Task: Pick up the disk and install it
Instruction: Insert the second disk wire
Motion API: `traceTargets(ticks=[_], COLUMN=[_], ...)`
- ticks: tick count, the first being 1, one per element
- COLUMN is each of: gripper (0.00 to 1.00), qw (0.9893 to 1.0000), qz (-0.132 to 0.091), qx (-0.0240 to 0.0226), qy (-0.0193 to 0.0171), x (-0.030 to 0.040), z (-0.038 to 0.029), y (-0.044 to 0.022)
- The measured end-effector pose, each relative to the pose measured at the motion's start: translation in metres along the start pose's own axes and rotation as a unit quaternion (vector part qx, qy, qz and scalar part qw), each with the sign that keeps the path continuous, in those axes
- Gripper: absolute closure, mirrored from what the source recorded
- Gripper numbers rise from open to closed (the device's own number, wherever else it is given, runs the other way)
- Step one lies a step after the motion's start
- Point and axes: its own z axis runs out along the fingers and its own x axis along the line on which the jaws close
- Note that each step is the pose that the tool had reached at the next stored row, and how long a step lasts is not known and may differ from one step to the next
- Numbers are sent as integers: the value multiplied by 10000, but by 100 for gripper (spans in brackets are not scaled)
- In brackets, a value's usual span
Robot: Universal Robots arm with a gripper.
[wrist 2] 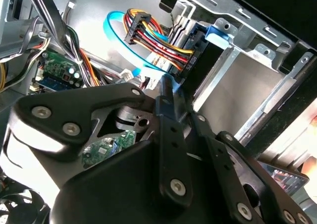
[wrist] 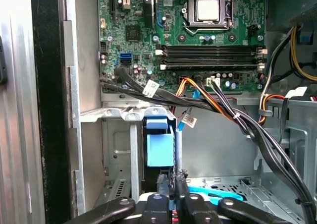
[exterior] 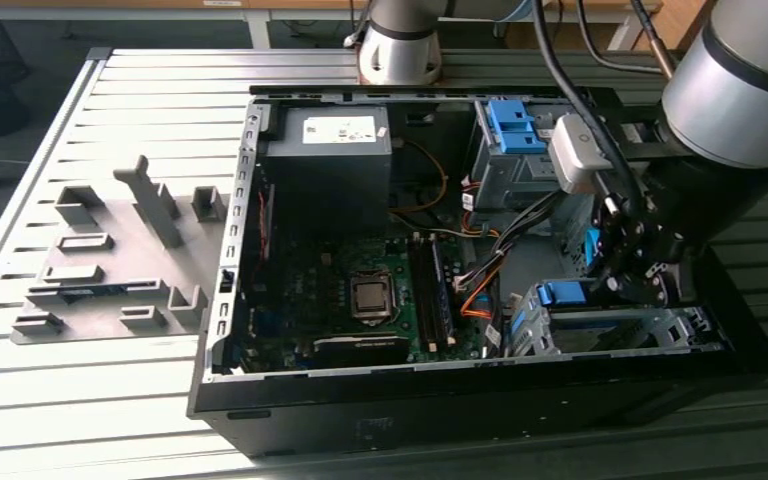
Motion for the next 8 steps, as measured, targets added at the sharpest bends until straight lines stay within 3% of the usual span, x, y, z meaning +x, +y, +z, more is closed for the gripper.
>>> traceTargets(ticks=[1,8], gripper=[76,76], qw=[10000,10000], qz=[0,1], qx=[0,0], qy=[0,3], x=[0,-5], z=[-8,-147], y=[0,-8])
